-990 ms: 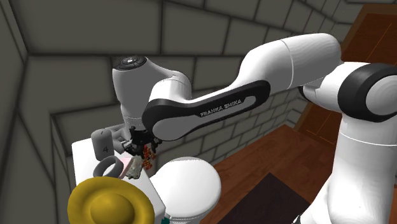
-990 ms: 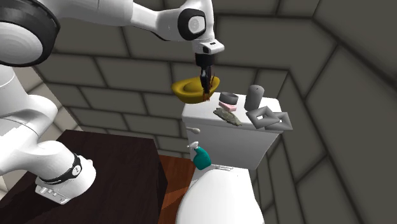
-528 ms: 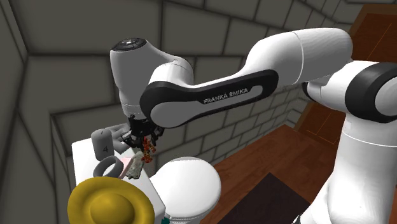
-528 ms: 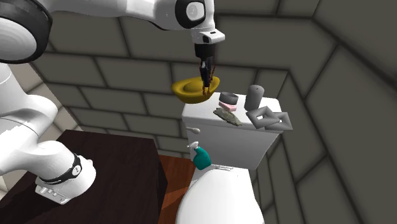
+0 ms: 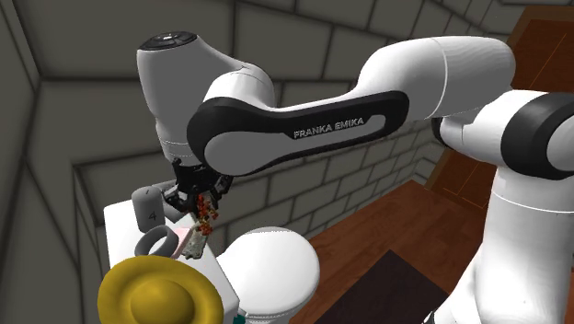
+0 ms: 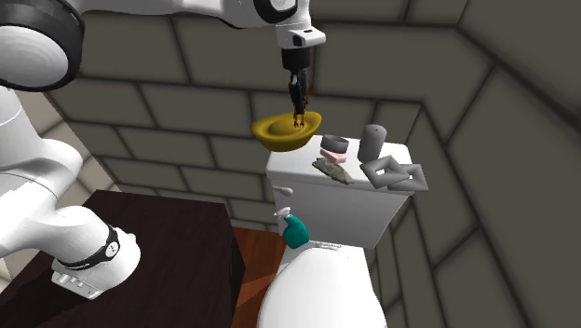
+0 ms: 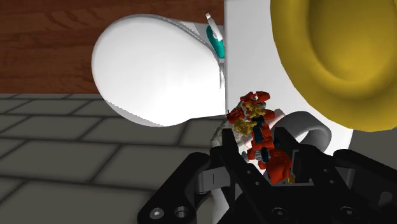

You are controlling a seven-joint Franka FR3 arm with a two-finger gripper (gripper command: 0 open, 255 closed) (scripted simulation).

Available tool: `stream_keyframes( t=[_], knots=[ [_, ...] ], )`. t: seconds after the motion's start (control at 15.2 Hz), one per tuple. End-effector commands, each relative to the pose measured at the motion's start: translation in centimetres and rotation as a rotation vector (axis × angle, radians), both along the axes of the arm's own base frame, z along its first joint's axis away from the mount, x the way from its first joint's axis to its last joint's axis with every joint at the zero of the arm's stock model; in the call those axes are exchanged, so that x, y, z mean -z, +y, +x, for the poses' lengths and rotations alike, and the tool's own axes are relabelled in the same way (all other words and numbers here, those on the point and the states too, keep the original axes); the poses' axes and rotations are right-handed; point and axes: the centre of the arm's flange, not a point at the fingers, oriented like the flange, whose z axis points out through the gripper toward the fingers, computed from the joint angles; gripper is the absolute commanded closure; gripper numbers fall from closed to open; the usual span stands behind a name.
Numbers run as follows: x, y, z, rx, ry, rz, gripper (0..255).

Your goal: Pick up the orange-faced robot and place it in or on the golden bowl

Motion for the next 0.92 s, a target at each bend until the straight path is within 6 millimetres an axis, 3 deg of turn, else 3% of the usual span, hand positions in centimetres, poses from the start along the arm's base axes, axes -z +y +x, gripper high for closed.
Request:
stream_keyframes(
  t=[0.0, 0.53, 0.86],
  knots=[
    [0.2, 2.1, -1.2, 0.001, 0.0, 0.0, 255],
    [0.4, 11.4, -6.3, 0.001, 0.0, 0.0, 255],
    [3.1, 11.4, -6.3, 0.001, 0.0, 0.0, 255]
  ],
)
